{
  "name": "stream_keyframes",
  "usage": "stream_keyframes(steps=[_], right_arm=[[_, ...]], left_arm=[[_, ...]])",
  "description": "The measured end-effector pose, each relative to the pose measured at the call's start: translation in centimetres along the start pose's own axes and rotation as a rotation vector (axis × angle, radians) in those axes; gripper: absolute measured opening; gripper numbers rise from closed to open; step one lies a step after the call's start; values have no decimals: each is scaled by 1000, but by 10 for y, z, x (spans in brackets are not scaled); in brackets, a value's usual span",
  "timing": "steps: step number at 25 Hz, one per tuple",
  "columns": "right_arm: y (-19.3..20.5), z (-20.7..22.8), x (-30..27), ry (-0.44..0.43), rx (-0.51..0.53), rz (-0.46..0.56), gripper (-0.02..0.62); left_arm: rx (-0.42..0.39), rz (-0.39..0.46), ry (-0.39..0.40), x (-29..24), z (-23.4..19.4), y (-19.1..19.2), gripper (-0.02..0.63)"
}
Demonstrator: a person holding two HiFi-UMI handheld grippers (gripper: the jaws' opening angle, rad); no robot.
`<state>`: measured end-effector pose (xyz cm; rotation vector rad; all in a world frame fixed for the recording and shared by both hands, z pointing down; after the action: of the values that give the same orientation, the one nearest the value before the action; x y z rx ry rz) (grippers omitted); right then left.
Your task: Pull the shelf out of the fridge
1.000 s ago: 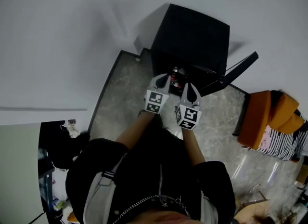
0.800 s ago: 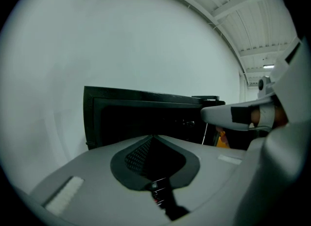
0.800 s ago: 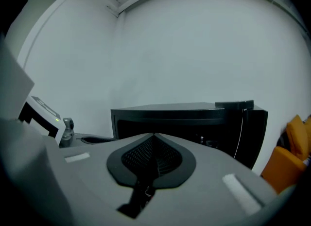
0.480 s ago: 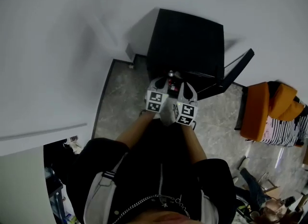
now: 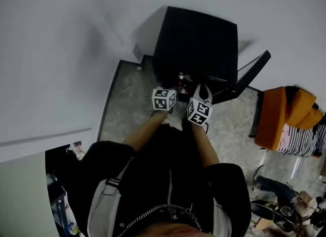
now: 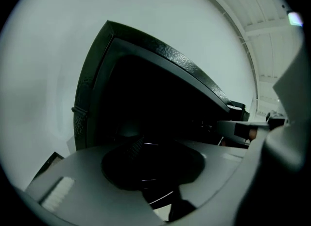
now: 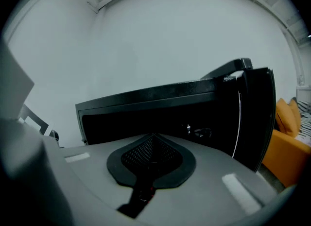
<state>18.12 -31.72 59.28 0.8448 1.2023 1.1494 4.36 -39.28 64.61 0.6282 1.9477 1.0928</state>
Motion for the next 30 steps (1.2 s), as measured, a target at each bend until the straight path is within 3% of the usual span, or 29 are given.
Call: stream_keyframes(steps=[6, 11, 16, 22, 25, 27, 30], right_arm=[[13, 16, -18, -24, -173, 0, 8], [26, 21, -33, -78, -315, -27, 62], [38, 36, -43, -104, -498, -7, 161], [54, 47, -57, -84, -650, 2, 190], [59, 52, -62, -79, -734, 11, 199], [63, 56, -66, -83, -804, 23, 207], [67, 64, -70, -76, -906, 61, 207]], left_arm=[[233, -37, -16, -15, -1, 11, 135], [430, -40, 16, -29, -9, 24, 147], [553, -15, 43, -40, -19, 28, 160], [667, -30, 38, -55, -26, 35, 204], [754, -8, 46, -61, -32, 38, 260], [779, 4, 66, -65, -34, 38, 293], [809, 14, 91, -69, -36, 37, 293]])
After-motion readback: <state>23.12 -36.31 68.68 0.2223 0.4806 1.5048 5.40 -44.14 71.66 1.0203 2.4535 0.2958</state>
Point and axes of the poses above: the fingertips, and each gripper's own axes: x backward along the fingers, z to its right, y out of its underside, the point moved 5 cm from there along x, backward along the fingers, and after that the axes turned 8 degrees about -y, right-handed, at the moved point
